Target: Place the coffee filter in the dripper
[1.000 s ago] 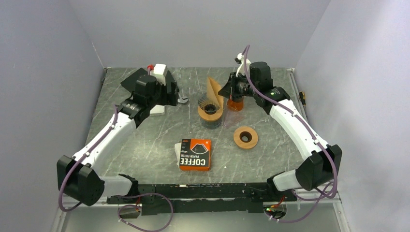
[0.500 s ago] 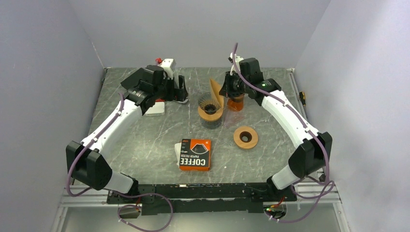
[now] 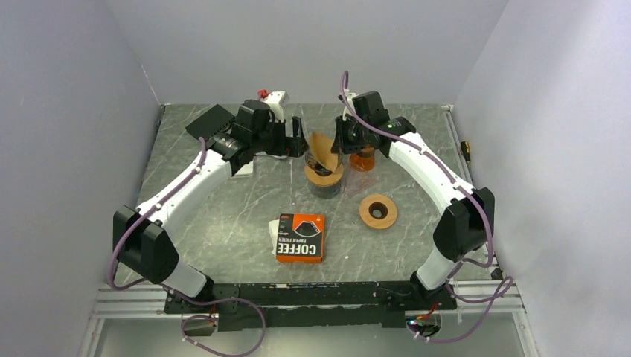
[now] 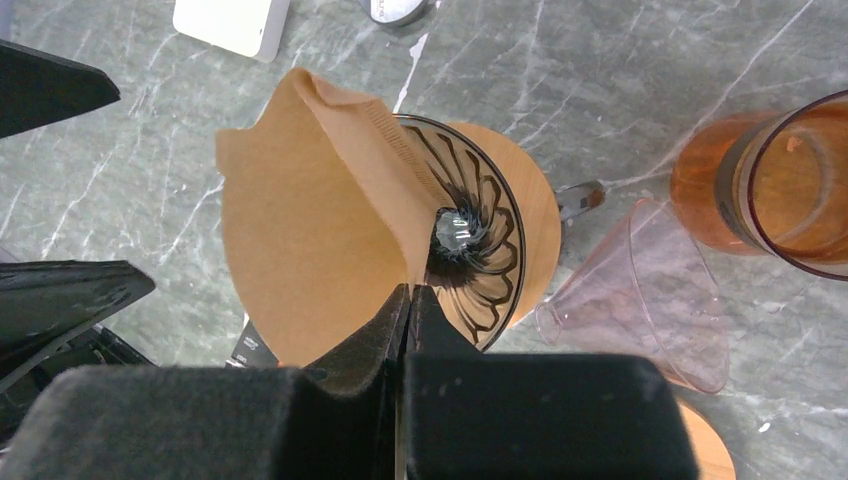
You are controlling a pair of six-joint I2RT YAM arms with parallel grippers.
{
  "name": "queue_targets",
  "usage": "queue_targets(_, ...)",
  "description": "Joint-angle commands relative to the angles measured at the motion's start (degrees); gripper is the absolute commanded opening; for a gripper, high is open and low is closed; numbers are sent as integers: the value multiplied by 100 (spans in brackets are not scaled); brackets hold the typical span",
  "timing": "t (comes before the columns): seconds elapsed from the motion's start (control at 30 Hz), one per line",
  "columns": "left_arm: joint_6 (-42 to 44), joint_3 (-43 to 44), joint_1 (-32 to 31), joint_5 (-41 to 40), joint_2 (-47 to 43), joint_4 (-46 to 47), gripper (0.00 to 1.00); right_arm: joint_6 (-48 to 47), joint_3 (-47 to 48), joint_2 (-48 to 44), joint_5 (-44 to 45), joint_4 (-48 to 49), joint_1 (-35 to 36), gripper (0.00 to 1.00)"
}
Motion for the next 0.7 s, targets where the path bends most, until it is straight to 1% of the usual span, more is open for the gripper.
queue_targets(0.0, -228, 165, -37, 267, 112, 576, 100, -28, 233, 58, -3, 68, 68, 3)
queue_targets(0.13, -299, 265, -39, 238, 324, 589, 100, -28, 241, 118, 28, 63, 66, 5)
queue_targets(0.23, -286, 397, -56, 31, 510, 399, 99, -19, 221, 121, 33, 94, 68, 5)
queue_targets(0.37, -218, 489, -69, -96, 721, 201, 96, -17, 176, 109, 63, 134, 64, 8)
queue_targets(0.4, -209, 478, -73, -94, 748, 216, 94, -19, 149, 83, 90, 158, 66, 10)
queue_targets(0.47, -199, 453, -70, -77, 804, 261, 89, -11, 20, -33, 148, 286, 68, 20)
queue_targets(0.57, -185, 522, -74, -6, 869, 242, 82, -14, -235, -269, 245, 565, 73, 25)
queue_targets(0.63, -213, 548, -83, 8, 881, 235, 81, -46, -352, -408, 262, 745, 77, 30)
queue_targets(0.67, -213, 545, -78, 24, 877, 254, 81, -80, -378, -436, 289, 772, 77, 34)
